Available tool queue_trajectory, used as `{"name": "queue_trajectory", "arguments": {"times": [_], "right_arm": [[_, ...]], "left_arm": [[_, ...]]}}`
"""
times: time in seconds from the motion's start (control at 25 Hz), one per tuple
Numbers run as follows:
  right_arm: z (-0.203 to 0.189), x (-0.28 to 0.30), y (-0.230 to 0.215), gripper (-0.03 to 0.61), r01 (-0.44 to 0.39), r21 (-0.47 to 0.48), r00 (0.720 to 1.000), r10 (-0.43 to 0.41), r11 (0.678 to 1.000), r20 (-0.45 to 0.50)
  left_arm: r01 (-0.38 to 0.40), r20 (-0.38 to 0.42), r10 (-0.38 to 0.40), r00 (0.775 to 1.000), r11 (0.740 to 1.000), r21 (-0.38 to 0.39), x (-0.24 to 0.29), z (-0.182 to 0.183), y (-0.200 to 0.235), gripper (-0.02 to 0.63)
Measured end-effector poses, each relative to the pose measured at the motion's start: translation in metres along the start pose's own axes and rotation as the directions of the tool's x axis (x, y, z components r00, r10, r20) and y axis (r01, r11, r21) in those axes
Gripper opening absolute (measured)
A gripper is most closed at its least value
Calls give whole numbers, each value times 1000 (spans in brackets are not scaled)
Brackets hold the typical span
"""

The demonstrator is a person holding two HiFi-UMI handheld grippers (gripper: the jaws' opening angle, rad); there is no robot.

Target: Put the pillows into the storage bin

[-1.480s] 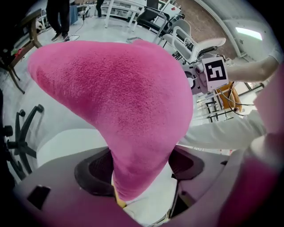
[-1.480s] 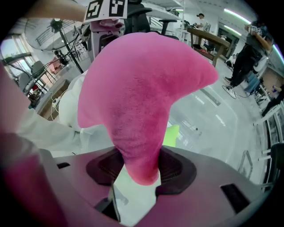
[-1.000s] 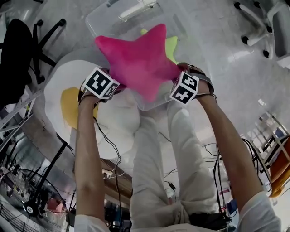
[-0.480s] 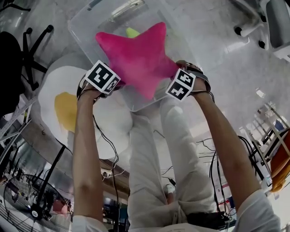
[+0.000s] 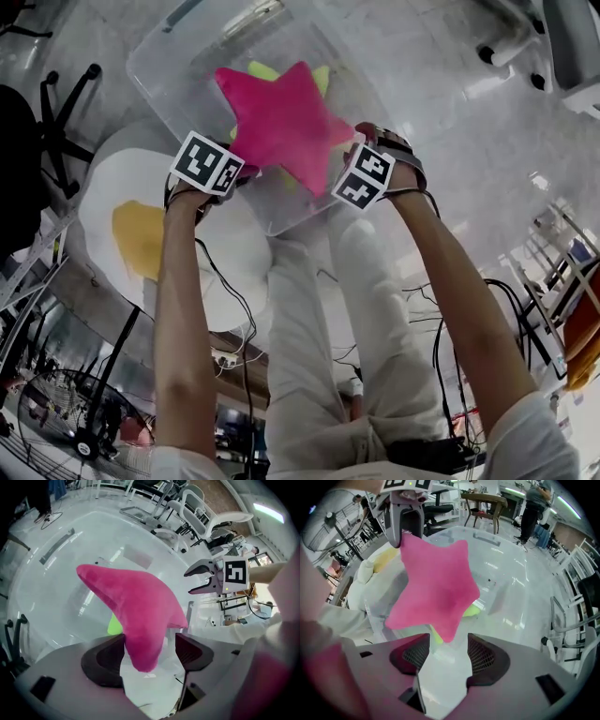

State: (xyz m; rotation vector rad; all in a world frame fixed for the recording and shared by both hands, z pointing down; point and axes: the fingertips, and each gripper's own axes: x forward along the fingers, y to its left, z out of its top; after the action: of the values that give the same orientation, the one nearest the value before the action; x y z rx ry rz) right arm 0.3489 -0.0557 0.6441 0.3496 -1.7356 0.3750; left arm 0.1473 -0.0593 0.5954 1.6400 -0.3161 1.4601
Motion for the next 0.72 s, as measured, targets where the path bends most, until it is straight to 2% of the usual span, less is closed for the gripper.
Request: {"name": "queue_trajectory", "arguments": {"times": [0.16,0.28,0.48,0.72], "right_arm": [[6,2,1,270,-12,-33,1000,12,999,0],[6,3,1,268,-7,-34,1000,7,999,1],[2,0,7,268,3,-44,1000,-3,999,6],[11,-4,21,267,-4,-69,1000,5,998,11]], "left_arm": [[-23,-16,23,1000,1000,7,8,3,4,387],[-29,1,29,1000,1000,10,8,6,5,390],[-84,71,83,994,996,20,-1,10,9,399],[-117,158,117,980,993,-13,-21,3,16,402]]}}
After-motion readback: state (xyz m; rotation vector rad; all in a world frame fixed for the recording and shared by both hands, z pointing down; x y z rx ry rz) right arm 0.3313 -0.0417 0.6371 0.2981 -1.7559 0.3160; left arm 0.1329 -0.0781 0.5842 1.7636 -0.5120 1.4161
